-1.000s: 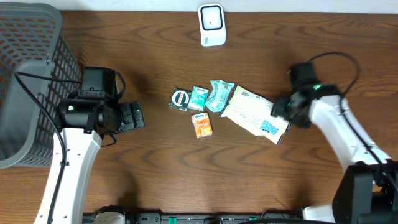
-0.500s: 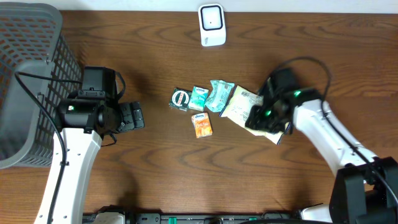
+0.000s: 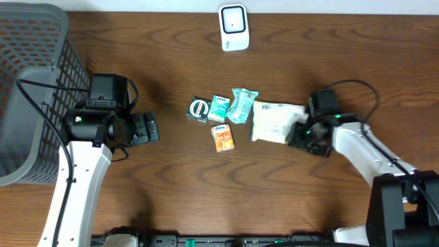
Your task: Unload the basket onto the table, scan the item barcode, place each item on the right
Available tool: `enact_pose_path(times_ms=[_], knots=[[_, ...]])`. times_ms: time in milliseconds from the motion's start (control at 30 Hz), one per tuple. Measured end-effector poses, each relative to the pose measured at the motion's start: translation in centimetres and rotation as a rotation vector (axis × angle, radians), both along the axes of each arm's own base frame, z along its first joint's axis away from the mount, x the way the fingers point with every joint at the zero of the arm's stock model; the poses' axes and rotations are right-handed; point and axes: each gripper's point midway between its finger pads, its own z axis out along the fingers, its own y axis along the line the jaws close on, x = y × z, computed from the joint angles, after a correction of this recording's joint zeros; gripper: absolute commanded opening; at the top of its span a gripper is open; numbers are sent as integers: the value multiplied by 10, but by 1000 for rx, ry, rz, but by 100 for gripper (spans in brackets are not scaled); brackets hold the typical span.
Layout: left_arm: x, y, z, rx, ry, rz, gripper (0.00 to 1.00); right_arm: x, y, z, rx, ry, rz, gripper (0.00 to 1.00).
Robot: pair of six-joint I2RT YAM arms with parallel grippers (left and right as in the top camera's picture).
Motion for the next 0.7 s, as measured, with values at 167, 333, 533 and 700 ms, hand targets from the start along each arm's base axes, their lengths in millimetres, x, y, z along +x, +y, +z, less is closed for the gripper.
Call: enact_pose_path(times_ms=[167, 333, 533, 700], knots=[[0, 0, 0, 0, 0, 0, 98, 48, -14, 25, 45, -173, -38, 59], [0, 0, 0, 0, 0, 0, 98, 72, 3, 51, 142, -275, 19, 60], [0, 0, 0, 0, 0, 0, 98, 59, 35, 58, 251, -254, 132, 63], [0, 0, 0, 0, 0, 0, 98, 52, 53, 55, 232, -246, 206, 72]])
